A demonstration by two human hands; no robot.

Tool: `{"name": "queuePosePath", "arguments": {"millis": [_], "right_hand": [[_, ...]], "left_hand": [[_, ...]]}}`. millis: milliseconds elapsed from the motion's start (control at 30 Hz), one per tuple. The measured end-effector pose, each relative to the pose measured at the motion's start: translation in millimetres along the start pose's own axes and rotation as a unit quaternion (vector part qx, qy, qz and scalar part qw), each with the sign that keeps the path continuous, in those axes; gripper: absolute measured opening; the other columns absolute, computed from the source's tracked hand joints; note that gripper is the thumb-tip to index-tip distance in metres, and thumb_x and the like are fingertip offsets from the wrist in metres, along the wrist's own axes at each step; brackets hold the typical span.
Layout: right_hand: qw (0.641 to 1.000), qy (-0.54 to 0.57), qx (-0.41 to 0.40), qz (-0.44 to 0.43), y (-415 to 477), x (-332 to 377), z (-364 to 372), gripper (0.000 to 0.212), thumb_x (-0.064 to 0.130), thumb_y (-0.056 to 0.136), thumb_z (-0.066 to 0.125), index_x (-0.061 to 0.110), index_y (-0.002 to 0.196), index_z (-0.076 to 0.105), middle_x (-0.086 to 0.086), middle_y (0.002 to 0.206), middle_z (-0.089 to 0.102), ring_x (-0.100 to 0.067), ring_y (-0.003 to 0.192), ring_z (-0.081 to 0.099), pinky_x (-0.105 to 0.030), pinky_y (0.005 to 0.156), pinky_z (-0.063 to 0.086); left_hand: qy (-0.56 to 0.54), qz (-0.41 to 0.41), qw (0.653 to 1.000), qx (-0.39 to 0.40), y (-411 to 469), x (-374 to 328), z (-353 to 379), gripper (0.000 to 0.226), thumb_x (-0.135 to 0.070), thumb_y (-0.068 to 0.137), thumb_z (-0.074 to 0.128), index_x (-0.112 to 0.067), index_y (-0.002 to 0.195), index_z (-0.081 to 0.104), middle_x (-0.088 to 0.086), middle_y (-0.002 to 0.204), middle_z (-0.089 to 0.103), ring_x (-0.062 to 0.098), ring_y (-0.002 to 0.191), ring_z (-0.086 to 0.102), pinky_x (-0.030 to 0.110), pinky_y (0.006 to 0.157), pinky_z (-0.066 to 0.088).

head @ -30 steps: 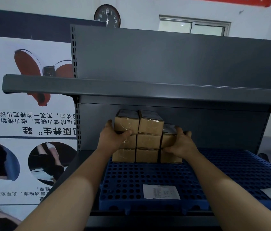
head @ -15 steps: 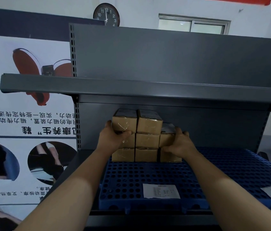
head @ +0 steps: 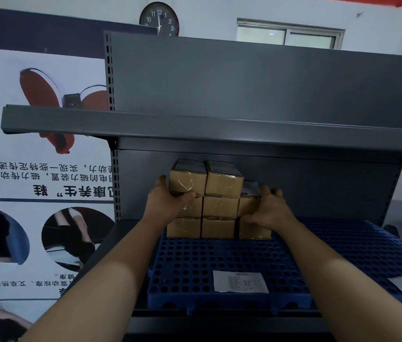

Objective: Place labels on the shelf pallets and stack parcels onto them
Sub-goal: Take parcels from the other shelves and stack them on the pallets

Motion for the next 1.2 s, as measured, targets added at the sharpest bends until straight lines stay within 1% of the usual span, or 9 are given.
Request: {"name": "queuePosePath", "arguments": {"millis": [133,300,400,533,633,733,867,1033,1200], "right_hand": [[0.999,-0.041,-0.014,-0.019,-4,6,-5,0.116,0.052,0.063,0.081,0.024,0.152,0.013,-0.016,0.152,0.023,-0.034,0.136,0.029,-0.046,0.111,0.034],[0.996,-0.071,-0.024,-0.044,-11,13,-16,0.112,0.057,0.066,0.078,0.023,0.153,0.016,-0.013,0.157,0.021,-0.031,0.141,0.025,-0.042,0.116,0.023],[0.997,-0.058,-0.024,-0.052,-23,15,-27,0.109,0.062,0.067,0.075,0.024,0.153,0.018,-0.01,0.158,0.02,-0.03,0.143,0.023,-0.041,0.117,0.023],[0.997,-0.027,-0.053,-0.045,-49,6,-44,0.098,0.063,0.072,0.067,0.021,0.151,0.027,-0.009,0.154,0.031,-0.029,0.139,0.03,-0.043,0.115,0.028],[0.996,-0.04,-0.073,-0.034,-79,-9,-57,0.079,0.053,0.085,0.062,0.015,0.148,0.033,-0.009,0.15,0.037,-0.029,0.134,0.036,-0.041,0.114,0.03],[0.991,-0.09,-0.095,-0.01,-118,-28,-73,0.069,0.049,0.09,0.057,0.012,0.145,0.037,-0.008,0.15,0.038,-0.028,0.135,0.035,-0.035,0.115,0.026],[0.978,-0.151,-0.139,0.027,-175,-65,-101,0.07,0.049,0.091,0.055,0.013,0.148,0.033,-0.006,0.154,0.034,-0.026,0.14,0.031,-0.04,0.117,0.022],[0.961,-0.182,-0.171,0.122,-266,-130,-141,0.068,0.049,0.09,0.055,0.016,0.147,0.037,-0.005,0.154,0.035,-0.023,0.143,0.028,-0.041,0.119,0.016],[0.935,-0.206,-0.185,0.223,-381,-190,-186,0.067,0.049,0.092,0.054,0.017,0.148,0.035,-0.004,0.155,0.032,-0.02,0.145,0.024,-0.039,0.121,0.01]], "left_hand": [[0.03,0.022,0.999,-0.008,-5,-6,-5,0.1,-0.043,0.076,0.075,-0.011,0.151,0.017,0.015,0.149,0.037,0.029,0.135,0.039,0.034,0.1,0.039],[0.132,0.094,0.986,-0.049,-14,-28,-18,0.095,-0.05,0.078,0.07,-0.016,0.15,0.019,0.013,0.15,0.034,0.035,0.131,0.042,0.051,0.1,0.044],[0.179,0.14,0.972,-0.06,-23,-43,-23,0.088,-0.049,0.081,0.067,-0.017,0.149,0.023,0.012,0.15,0.034,0.035,0.131,0.039,0.053,0.099,0.043],[0.207,0.208,0.954,-0.053,-49,-65,-14,0.08,-0.05,0.084,0.063,-0.014,0.148,0.03,0.011,0.149,0.037,0.034,0.131,0.039,0.051,0.101,0.041],[0.19,0.243,0.951,-0.007,-74,-76,6,0.076,-0.058,0.085,0.055,-0.016,0.145,0.035,0.01,0.146,0.041,0.032,0.128,0.043,0.05,0.1,0.042],[0.182,0.256,0.948,0.046,-103,-90,35,0.072,-0.059,0.087,0.051,-0.02,0.145,0.034,0.005,0.147,0.039,0.029,0.131,0.041,0.047,0.105,0.039],[0.147,0.286,0.941,0.109,-147,-116,79,0.072,-0.058,0.087,0.051,-0.021,0.146,0.033,0.001,0.15,0.037,0.024,0.134,0.038,0.042,0.108,0.036],[0.113,0.337,0.917,0.18,-217,-155,141,0.069,-0.057,0.089,0.05,-0.021,0.145,0.035,-0.001,0.147,0.041,0.022,0.132,0.041,0.039,0.107,0.038],[0.072,0.387,0.887,0.243,-315,-207,194,0.067,-0.056,0.088,0.05,-0.021,0.144,0.037,-0.001,0.146,0.043,0.024,0.131,0.041,0.04,0.106,0.033]]}}
Point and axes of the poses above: each hand's wrist, its own y-axis towards the middle knuckle, its own z-axis out of the palm, x = y × z, the point moved 4 cm from there along y, towards the middle knuckle
